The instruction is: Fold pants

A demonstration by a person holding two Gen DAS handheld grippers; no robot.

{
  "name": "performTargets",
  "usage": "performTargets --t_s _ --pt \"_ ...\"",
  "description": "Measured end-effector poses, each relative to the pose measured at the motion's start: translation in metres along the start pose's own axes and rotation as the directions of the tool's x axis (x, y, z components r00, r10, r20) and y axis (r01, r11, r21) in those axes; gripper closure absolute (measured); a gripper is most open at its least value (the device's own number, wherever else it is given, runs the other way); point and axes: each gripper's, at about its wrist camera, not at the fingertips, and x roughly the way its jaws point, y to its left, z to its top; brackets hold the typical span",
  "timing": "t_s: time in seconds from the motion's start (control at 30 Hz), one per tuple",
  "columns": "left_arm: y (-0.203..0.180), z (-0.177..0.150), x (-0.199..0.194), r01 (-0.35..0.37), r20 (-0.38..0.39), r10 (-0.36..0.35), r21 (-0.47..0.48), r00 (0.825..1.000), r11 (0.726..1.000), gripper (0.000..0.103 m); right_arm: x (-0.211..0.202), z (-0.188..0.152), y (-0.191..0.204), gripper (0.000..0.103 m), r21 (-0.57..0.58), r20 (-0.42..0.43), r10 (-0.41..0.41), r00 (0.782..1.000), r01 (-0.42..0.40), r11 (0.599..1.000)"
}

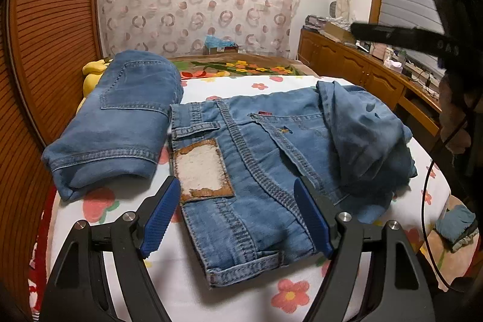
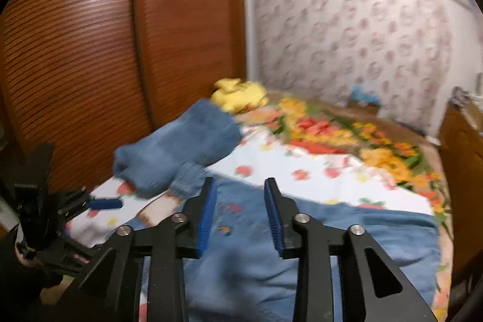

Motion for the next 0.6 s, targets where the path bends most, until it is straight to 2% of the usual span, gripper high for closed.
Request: performTargets --t_s 0.07,0.17,0.37,0.6 --pt "-0.004 0.002 0.003 0.001 -0.002 -0.001 0.009 1.000 1.000 0.025 -0.015 -0.003 -0.008 0.064 0.018 0.033 -0.024 0.999 0.023 1.000" --pt "-0.011 0.004 0.005 0.011 -0.002 -0.011 0.021 1.000 1.000 0.025 -0.028 -0.011 -0.019 0.064 0.041 0.032 -0.054 0.998 0.053 0.998" --pt "-0.028 0.013 0.010 0.068 0.008 -0.068 0.046 0.998 0.997 0.025 -0.045 -0.041 -0.029 0.064 0.046 -0.028 -0.116 0.993 0.117 0.992" --pt "-0.051 0.014 0.012 0.112 0.002 -0.112 0.082 0.994 0.990 0.025 -0.054 -0.058 -0.036 0.064 0.091 -0.094 -0.144 0.985 0.153 0.984"
